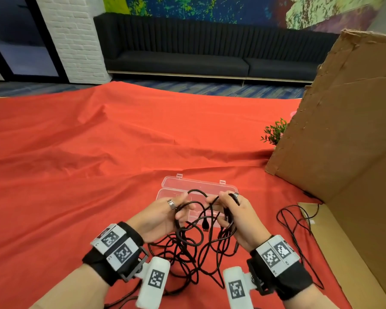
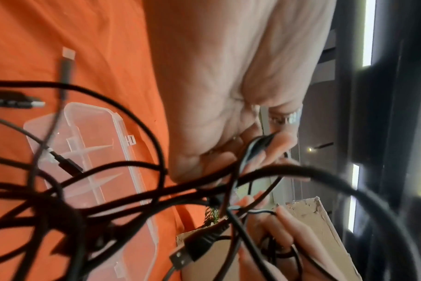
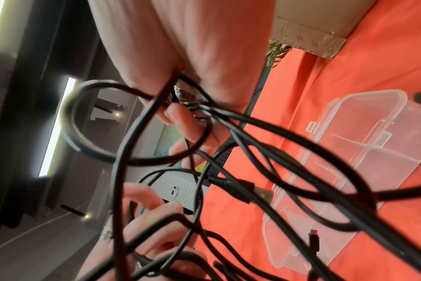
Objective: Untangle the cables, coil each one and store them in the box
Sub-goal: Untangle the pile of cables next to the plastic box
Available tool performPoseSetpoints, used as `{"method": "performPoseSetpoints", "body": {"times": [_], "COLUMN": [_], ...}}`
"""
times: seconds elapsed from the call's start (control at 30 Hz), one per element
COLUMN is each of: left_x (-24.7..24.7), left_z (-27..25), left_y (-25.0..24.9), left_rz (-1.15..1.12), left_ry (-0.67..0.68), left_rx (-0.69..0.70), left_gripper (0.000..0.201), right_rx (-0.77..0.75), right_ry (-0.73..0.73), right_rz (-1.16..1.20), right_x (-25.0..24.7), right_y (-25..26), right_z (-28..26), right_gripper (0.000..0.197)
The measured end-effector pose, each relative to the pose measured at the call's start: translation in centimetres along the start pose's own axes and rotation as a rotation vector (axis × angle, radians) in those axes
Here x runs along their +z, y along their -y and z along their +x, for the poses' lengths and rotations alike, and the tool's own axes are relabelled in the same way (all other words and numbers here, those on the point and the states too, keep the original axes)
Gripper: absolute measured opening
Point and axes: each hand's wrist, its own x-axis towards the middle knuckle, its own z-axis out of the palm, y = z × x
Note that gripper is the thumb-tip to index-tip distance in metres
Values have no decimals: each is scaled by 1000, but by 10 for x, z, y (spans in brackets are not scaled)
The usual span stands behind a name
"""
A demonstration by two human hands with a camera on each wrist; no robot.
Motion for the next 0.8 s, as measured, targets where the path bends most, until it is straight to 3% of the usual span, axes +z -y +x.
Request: {"method": "performPoseSetpoints", "body": {"times": [0.1, 0.23, 0.37, 0.43, 0.53, 0.67, 0.73, 0.8], "left_x": [-1, 0, 1, 1, -4, -11, -13, -15], "left_z": [0, -1, 0, 1, 8, 12, 14, 15], "left_y": [0, 8, 2, -1, 3, 1, 0, 2], "left_rz": [97, 115, -159, -181, 122, 765, 752, 423], "left_ry": [49, 8, 58, 64, -137, -419, -446, -416], "left_rx": [32, 109, 45, -15, -27, 33, -17, -38], "left_gripper": [28, 20, 20, 27, 38, 29, 23, 35], "right_rx": [8, -75, -135, -223, -311, -337, -342, -349], "right_ry": [9, 26, 110, 104, 122, 132, 103, 66], "right_rz": [-77, -323, -603, -800, -1019, -942, -884, -878], "right_x": [-1, -5, -1, 0, -5, -6, -6, -8], "right_y": [-2, -5, -5, -8, -14, -11, -6, -6], "right_z": [1, 6, 6, 8, 11, 7, 4, 4], "right_gripper": [30, 27, 29, 28, 33, 27, 26, 28]}}
